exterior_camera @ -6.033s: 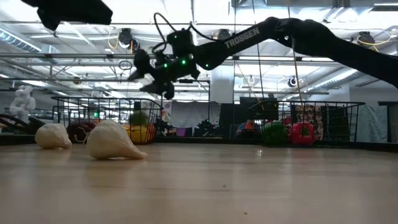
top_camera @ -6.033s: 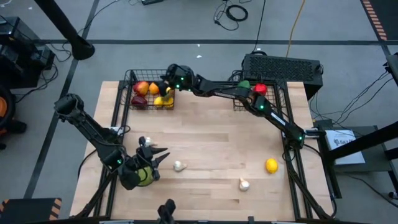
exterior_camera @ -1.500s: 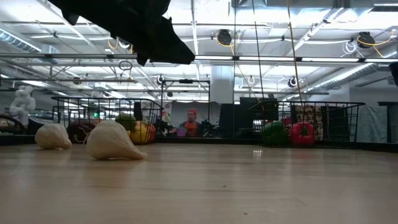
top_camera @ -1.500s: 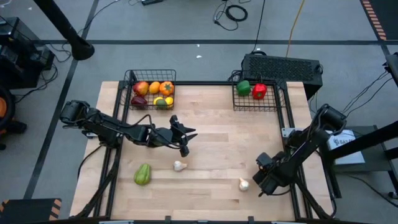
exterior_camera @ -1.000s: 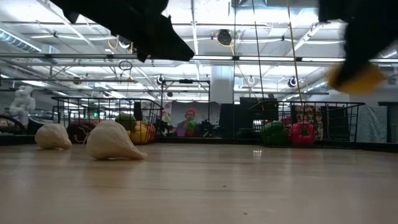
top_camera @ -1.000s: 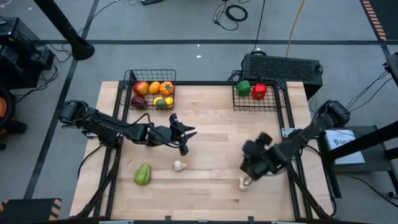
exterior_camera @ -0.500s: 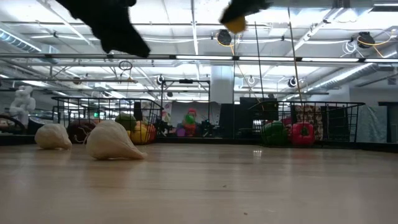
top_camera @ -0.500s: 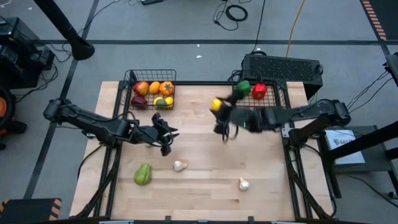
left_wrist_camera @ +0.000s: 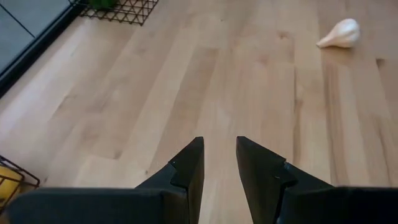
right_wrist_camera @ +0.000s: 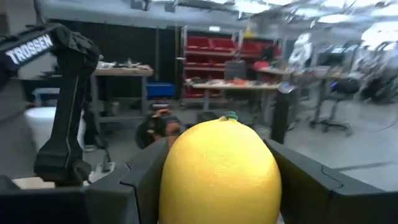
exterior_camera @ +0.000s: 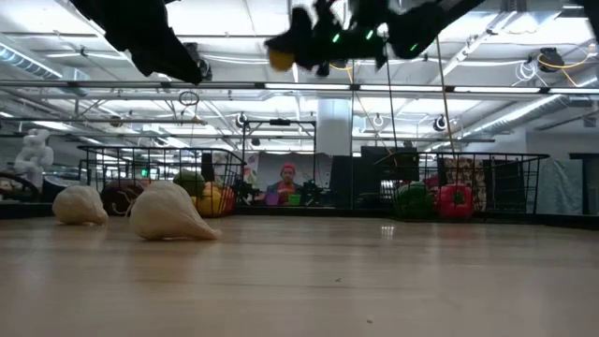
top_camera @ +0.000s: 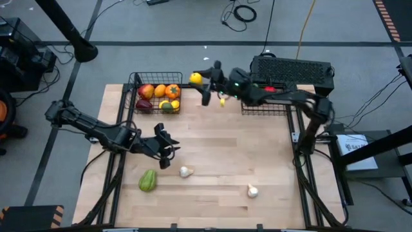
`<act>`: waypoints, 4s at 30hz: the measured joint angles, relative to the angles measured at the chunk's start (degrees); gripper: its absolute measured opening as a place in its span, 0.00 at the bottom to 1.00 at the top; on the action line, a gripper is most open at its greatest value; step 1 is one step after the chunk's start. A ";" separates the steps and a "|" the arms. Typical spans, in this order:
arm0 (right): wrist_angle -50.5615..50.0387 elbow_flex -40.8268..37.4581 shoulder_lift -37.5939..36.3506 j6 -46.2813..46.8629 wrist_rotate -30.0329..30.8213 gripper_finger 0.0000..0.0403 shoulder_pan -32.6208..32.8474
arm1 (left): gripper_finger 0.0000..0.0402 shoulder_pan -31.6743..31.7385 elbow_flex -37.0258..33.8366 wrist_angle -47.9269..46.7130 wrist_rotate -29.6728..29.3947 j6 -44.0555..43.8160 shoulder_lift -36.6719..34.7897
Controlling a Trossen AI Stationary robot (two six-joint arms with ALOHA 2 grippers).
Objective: Sort produce into baskets
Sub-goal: Put the yellow lemon in the left basket, then put the middle white garlic in the right basket
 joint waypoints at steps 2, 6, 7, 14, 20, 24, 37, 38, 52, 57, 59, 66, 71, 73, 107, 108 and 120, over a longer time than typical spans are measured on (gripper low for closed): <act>0.41 3.10 4.54 2.54 -3.59 0.57 -1.34 | 0.26 -0.48 0.00 -0.01 -0.01 0.08 0.00; -1.10 10.36 13.68 4.83 -9.47 0.57 -1.69 | 0.26 -1.13 0.00 0.01 -0.11 -0.21 0.00; -1.75 12.06 15.92 4.90 -10.18 0.57 -1.64 | 0.26 -1.37 0.00 0.01 -0.13 -0.26 0.00; -3.91 23.42 25.77 5.70 -11.50 0.57 -2.16 | 0.26 -3.53 0.01 0.44 -0.31 -1.70 0.02; -4.73 30.21 31.76 8.53 -11.39 0.57 -2.52 | 0.26 -4.80 0.02 2.29 -0.83 -1.66 0.02; -8.60 32.88 34.21 11.58 -9.24 0.58 -2.25 | 0.26 -4.78 0.02 2.89 -0.94 -1.73 0.02; -11.84 33.64 34.74 15.67 -6.70 0.77 -2.52 | 0.26 -5.40 0.02 3.78 -1.01 -1.63 0.02; -11.81 33.64 34.74 15.67 -6.73 0.77 -2.53 | 0.26 -5.44 0.02 3.77 -1.01 -1.59 0.02; -71.76 33.41 11.57 -0.51 -10.10 0.78 0.91 | 0.26 -5.52 0.02 3.51 -2.66 -0.37 0.02; -83.08 22.50 -0.49 1.29 -2.85 0.78 7.01 | 0.26 -5.78 0.02 3.66 -2.69 -0.33 0.04; -80.38 14.60 -5.49 4.25 -0.57 0.78 10.52 | 0.26 -5.78 0.02 3.99 -2.69 -0.74 0.04; -56.12 -14.28 -20.54 15.45 11.46 0.78 25.43 | 0.26 -5.87 -0.54 11.41 -3.64 -1.79 0.04; -37.72 -29.37 -23.83 21.28 15.56 0.78 35.97 | 0.26 -5.83 -2.07 17.52 -7.21 -1.90 1.63; -32.58 -32.66 -23.74 21.96 17.57 0.78 39.50 | 0.26 -5.87 -2.10 18.24 -7.19 -1.97 3.39; -14.96 -34.49 -13.47 24.82 19.07 0.78 54.42 | 0.26 -4.29 4.65 -38.50 7.30 -37.84 6.69; -14.97 -34.49 -13.47 25.24 19.21 0.78 54.40 | 0.26 -4.94 4.18 -36.96 8.69 -39.23 6.69; -13.66 -34.49 -9.74 22.42 25.69 0.78 54.30 | 0.26 -17.39 4.92 -32.26 10.17 -56.61 7.91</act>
